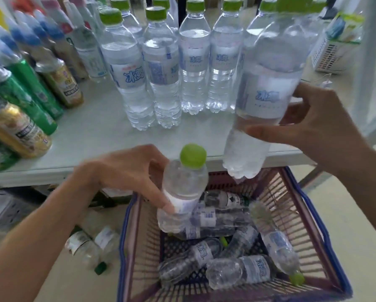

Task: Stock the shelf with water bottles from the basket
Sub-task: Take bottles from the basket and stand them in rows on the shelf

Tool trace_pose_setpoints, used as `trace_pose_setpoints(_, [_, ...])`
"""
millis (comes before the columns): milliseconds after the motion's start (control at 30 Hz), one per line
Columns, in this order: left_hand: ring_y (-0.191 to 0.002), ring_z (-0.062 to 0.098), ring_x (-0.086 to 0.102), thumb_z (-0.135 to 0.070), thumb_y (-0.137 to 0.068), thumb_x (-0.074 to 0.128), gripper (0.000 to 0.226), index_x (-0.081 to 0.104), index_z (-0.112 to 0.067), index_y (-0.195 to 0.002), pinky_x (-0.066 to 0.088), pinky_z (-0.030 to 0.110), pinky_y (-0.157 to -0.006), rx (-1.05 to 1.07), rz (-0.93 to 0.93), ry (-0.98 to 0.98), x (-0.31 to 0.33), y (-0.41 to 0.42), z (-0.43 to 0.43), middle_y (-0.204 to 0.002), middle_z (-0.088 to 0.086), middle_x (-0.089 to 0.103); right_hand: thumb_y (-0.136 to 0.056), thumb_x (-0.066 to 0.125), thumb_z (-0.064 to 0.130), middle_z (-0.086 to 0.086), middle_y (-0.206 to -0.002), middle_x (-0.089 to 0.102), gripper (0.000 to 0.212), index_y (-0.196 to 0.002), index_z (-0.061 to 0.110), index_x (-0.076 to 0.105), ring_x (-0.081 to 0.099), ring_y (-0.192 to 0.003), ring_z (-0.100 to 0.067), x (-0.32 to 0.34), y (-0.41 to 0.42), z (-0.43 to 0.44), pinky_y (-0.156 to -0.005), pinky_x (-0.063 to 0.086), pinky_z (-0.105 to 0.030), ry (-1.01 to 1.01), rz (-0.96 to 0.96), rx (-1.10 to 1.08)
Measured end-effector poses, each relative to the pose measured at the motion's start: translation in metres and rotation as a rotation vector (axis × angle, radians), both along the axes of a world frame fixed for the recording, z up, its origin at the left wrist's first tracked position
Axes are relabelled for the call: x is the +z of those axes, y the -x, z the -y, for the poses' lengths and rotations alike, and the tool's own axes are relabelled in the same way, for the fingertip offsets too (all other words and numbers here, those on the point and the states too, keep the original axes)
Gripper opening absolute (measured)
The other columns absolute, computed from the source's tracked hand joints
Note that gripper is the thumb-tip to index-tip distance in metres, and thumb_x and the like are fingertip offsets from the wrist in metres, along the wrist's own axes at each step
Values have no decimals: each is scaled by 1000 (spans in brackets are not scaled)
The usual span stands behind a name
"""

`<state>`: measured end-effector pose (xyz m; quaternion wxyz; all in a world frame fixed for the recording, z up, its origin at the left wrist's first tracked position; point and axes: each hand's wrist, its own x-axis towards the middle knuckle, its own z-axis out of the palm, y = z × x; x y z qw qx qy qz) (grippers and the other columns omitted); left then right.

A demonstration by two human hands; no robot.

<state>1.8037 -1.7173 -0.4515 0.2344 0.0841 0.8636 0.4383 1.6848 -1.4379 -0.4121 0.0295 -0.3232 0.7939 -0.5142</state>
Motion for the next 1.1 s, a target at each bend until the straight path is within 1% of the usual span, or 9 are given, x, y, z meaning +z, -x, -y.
trace_pose_setpoints(100, [-94, 16, 76, -12, -59, 90, 34, 82, -18, -92, 58, 24, -84, 215, -193, -163, 22, -2, 8, -96, 0, 80, -62, 94, 37, 21, -87, 79, 58, -115, 27, 71, 77, -79, 1, -6, 12, 7, -81, 61, -24, 62, -11, -152])
trace_pose_setpoints(200, [-80, 8, 76, -31, -58, 87, 24, 82, -26, -81, 60, 21, -68, 534, -433, -234, 21, 4, -1, -84, -7, 80, -62, 97, 41, 5, -96, 81, 71, -123, 20, 69, 78, -85, -6, -14, 27, 21, -88, 62, -39, 80, 6, -261])
trace_pose_setpoints(333, [-82, 12, 77, -40, -69, 86, 31, 81, -18, -90, 64, 37, -64, 797, -530, -310, 14, 18, -17, -84, -4, 80, -54, 96, 52, 4, -102, 80, 79, -119, 18, 67, 77, -88, -5, -30, 41, 41, -87, 63, -39, 26, -25, -344])
trace_pose_setpoints(500, [-80, 5, 77, -39, -70, 90, 40, 81, -17, -103, 65, 38, -64, 898, -613, -258, 9, 41, -37, -88, -7, 80, -62, 92, 55, 3, -106, 79, 72, -119, 19, 67, 74, -91, -4, -48, 47, 58, -87, 60, -29, -53, -82, -410])
trace_pose_setpoints(633, [-87, -2, 74, -51, -71, 85, 52, 78, -20, -112, 64, 36, -73, 948, -672, -162, 1, 63, -51, -98, -12, 78, -72, 88, 53, 2, -121, 73, 76, -131, 14, 60, 70, -100, -5, -66, 45, 54, -82, 53, -7, -35, -138, -381])
trace_pose_setpoints(800, [-104, -12, 64, -52, -75, 82, 42, 70, -38, -113, 61, 37, -86, 953, -699, -141, -17, 67, -54, -104, -26, 72, -70, 89, 50, -1, -126, 73, 80, -136, 16, 61, 72, -105, -12, -97, 48, 46, -76, 50, 0, -161, -60, -265])
trace_pose_setpoints(867, [-109, -5, 64, -51, -73, 84, 55, 67, -32, -123, 57, 32, -94, 908, -689, 36, -38, 62, -50, -116, -19, 71, -70, 90, 48, 4, -123, 74, 78, -137, 19, 62, 74, -102, -10, -99, 50, 43, -79, 50, -1, -158, -48, -244])
trace_pose_setpoints(967, [-96, 12, 63, -59, -71, 81, 78, 59, -20, -136, 57, 30, -87, 872, -654, 308, -67, 60, -48, -109, -2, 64, -71, 92, 40, 12, -118, 72, 70, -133, 24, 64, 73, -98, -5, -102, 51, 41, -81, 51, -2, -159, -64, -203])
trace_pose_setpoints(1100, [-72, 8, 58, -51, -75, 81, 78, 50, -14, -137, 57, 24, -77, 905, -681, 325, -72, 70, -60, -99, 0, 50, -69, 91, 46, 4, -117, 65, 68, -129, 24, 67, 69, -96, -10, -109, 56, 45, -82, 53, -9, -177, -87, -229])
